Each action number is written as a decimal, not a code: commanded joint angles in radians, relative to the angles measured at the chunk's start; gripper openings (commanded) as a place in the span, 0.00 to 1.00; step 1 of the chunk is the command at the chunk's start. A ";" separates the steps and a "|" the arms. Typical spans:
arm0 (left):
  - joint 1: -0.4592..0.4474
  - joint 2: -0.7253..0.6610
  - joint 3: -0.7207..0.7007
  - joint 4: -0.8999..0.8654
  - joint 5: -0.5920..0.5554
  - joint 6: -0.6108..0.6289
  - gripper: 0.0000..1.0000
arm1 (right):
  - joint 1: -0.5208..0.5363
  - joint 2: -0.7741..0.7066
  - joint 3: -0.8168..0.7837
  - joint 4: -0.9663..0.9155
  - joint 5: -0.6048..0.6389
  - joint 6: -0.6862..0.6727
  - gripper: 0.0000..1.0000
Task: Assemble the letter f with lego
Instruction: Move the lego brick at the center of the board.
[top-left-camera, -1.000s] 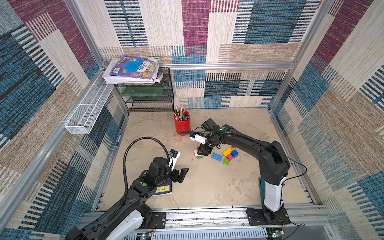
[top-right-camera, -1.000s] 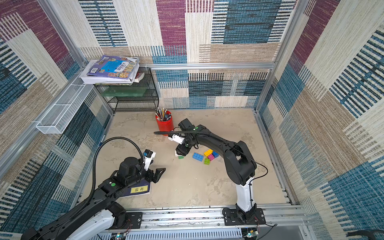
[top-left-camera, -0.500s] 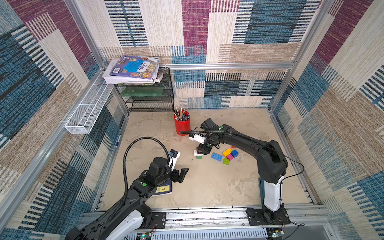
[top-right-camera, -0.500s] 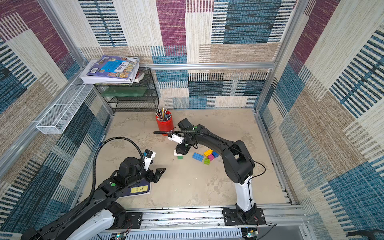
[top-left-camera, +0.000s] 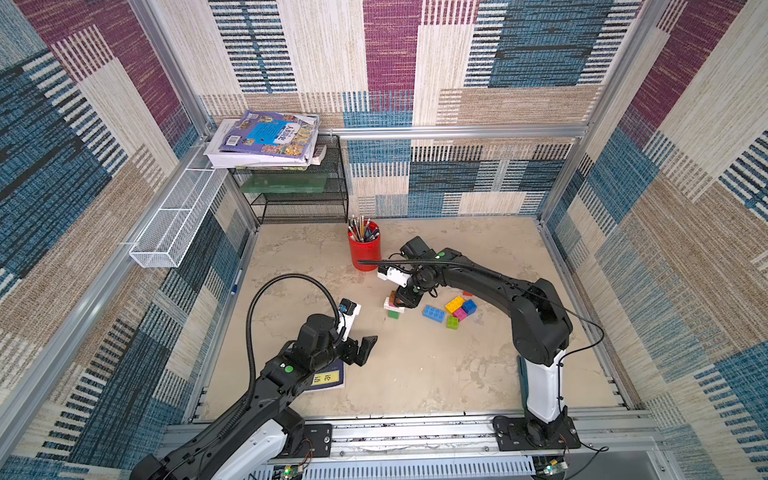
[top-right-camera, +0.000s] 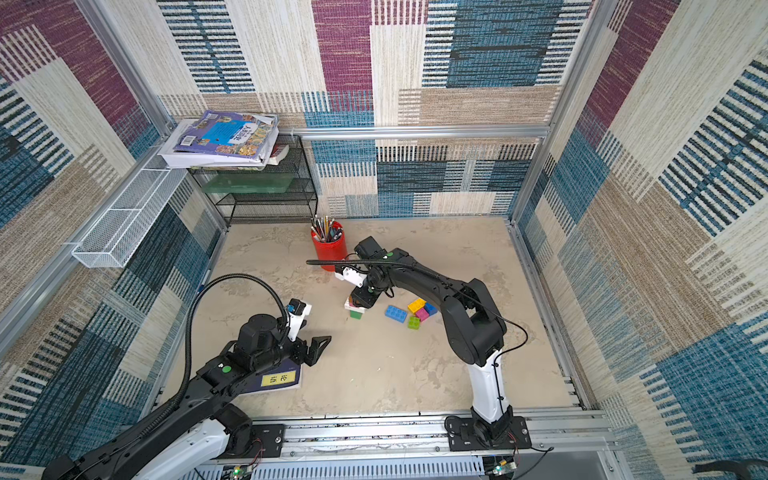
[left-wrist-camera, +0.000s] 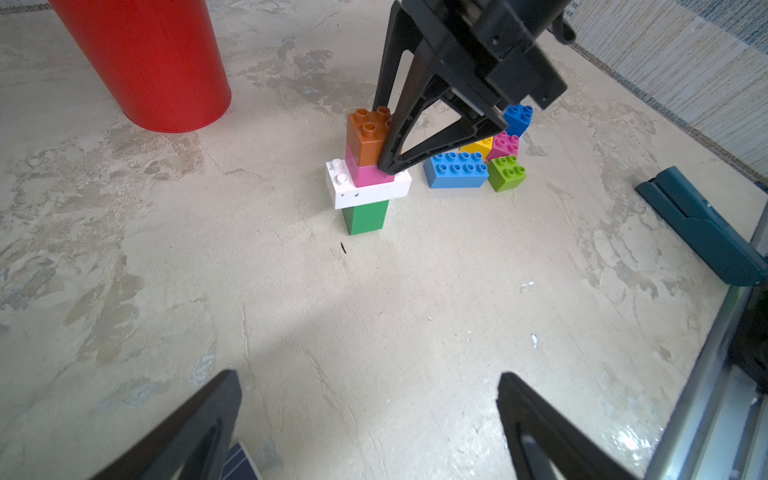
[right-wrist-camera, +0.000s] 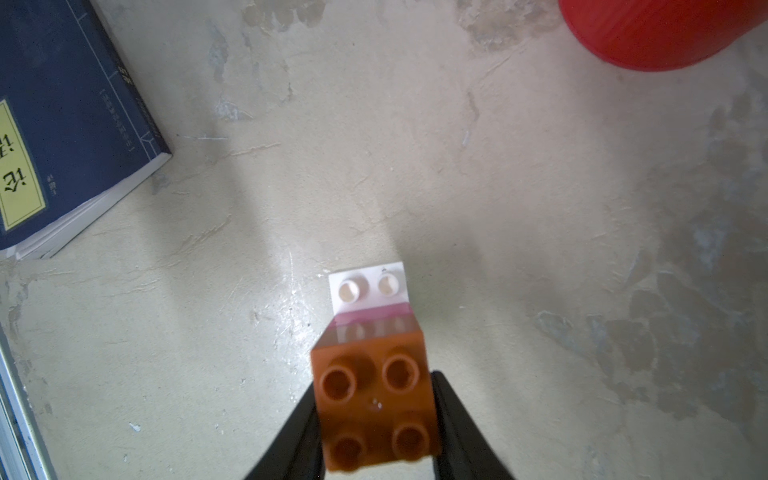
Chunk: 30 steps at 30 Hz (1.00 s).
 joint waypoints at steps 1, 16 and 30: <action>-0.001 0.002 0.005 0.011 0.017 0.000 0.99 | 0.000 -0.022 -0.004 0.016 -0.007 0.007 0.40; -0.001 0.003 0.005 0.012 0.017 0.000 0.99 | 0.004 -0.120 -0.124 0.058 0.085 0.011 0.37; -0.001 0.003 0.005 0.011 0.019 0.000 0.99 | 0.017 -0.147 -0.197 0.078 0.130 0.014 0.38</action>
